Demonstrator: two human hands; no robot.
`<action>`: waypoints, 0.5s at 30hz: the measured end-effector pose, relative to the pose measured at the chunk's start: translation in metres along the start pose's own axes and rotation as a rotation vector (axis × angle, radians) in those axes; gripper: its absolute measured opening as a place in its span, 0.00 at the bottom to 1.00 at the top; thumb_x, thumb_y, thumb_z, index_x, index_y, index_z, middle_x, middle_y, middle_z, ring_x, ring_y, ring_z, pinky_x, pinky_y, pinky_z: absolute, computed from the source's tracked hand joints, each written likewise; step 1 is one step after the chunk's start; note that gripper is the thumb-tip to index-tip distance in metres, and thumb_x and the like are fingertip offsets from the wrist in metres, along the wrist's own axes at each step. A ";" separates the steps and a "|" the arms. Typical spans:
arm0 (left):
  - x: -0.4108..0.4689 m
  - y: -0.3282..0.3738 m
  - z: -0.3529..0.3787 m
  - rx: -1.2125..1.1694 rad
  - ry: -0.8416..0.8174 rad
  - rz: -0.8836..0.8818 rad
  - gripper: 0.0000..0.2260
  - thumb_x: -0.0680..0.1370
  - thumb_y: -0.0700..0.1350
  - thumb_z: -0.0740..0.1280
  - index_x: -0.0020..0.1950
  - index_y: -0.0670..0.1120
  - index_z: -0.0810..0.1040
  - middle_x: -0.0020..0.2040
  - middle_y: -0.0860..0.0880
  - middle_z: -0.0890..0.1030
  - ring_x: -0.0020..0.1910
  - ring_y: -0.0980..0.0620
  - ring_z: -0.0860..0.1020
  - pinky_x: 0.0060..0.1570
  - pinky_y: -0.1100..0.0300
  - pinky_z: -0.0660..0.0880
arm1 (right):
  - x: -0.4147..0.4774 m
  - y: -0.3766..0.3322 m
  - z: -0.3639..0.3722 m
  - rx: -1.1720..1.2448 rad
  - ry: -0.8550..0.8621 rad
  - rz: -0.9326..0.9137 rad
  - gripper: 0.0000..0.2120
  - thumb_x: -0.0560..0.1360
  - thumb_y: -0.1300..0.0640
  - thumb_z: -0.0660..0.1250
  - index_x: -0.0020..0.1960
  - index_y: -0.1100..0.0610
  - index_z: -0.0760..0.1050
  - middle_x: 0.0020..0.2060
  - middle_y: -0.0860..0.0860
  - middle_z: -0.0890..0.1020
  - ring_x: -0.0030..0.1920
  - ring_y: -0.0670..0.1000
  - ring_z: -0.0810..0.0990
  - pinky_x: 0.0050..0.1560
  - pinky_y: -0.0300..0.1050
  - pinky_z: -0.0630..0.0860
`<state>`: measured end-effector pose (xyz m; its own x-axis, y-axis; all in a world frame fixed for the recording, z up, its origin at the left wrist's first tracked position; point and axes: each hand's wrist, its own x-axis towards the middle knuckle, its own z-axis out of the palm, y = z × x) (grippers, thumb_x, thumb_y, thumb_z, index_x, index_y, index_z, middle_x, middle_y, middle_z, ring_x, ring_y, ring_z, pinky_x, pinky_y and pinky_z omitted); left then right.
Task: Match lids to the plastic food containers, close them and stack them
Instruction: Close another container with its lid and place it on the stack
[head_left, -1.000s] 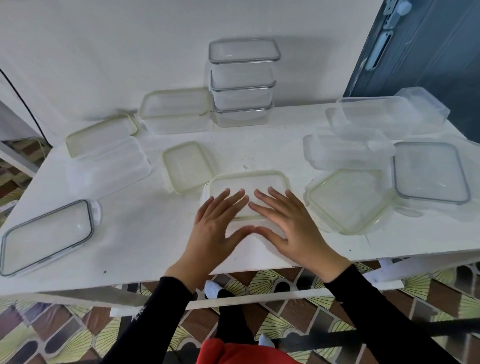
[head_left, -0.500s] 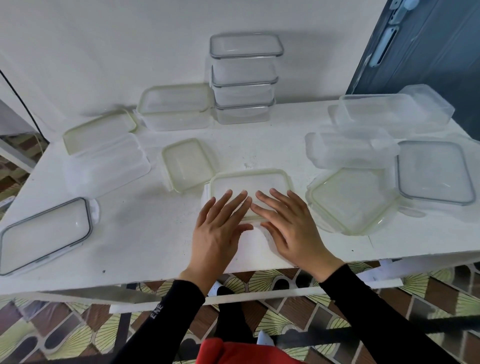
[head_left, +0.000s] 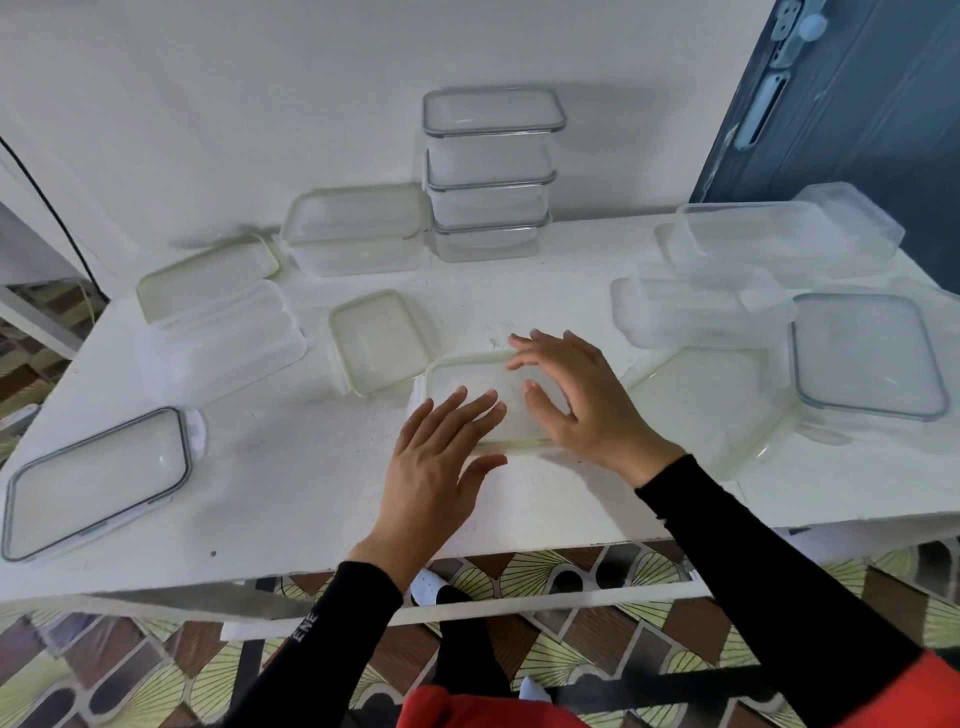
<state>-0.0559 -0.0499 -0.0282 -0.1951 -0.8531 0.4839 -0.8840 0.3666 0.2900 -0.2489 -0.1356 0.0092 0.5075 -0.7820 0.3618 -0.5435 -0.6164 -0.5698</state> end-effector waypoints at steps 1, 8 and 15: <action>0.001 0.000 -0.004 -0.004 -0.022 -0.002 0.19 0.79 0.54 0.66 0.69 0.50 0.75 0.71 0.56 0.73 0.74 0.54 0.65 0.74 0.51 0.61 | 0.001 0.002 -0.001 0.017 -0.032 0.040 0.14 0.79 0.50 0.58 0.60 0.52 0.76 0.68 0.46 0.75 0.70 0.42 0.69 0.75 0.49 0.56; 0.019 -0.006 -0.023 0.041 -0.167 -0.158 0.26 0.78 0.66 0.53 0.71 0.55 0.71 0.75 0.57 0.65 0.78 0.54 0.54 0.77 0.44 0.47 | -0.042 -0.006 -0.014 -0.024 -0.020 0.091 0.17 0.77 0.43 0.60 0.59 0.49 0.79 0.62 0.48 0.78 0.62 0.44 0.75 0.66 0.47 0.63; 0.020 -0.003 -0.013 -0.161 -0.041 -0.059 0.15 0.80 0.51 0.61 0.64 0.52 0.79 0.67 0.54 0.76 0.67 0.50 0.74 0.61 0.47 0.74 | -0.064 -0.017 0.002 -0.227 0.005 0.104 0.35 0.67 0.25 0.60 0.62 0.49 0.77 0.64 0.51 0.74 0.68 0.55 0.72 0.72 0.72 0.53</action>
<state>-0.0522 -0.0633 -0.0089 -0.1647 -0.8882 0.4290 -0.8155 0.3672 0.4473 -0.2707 -0.0750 -0.0063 0.4378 -0.8425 0.3139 -0.7294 -0.5370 -0.4239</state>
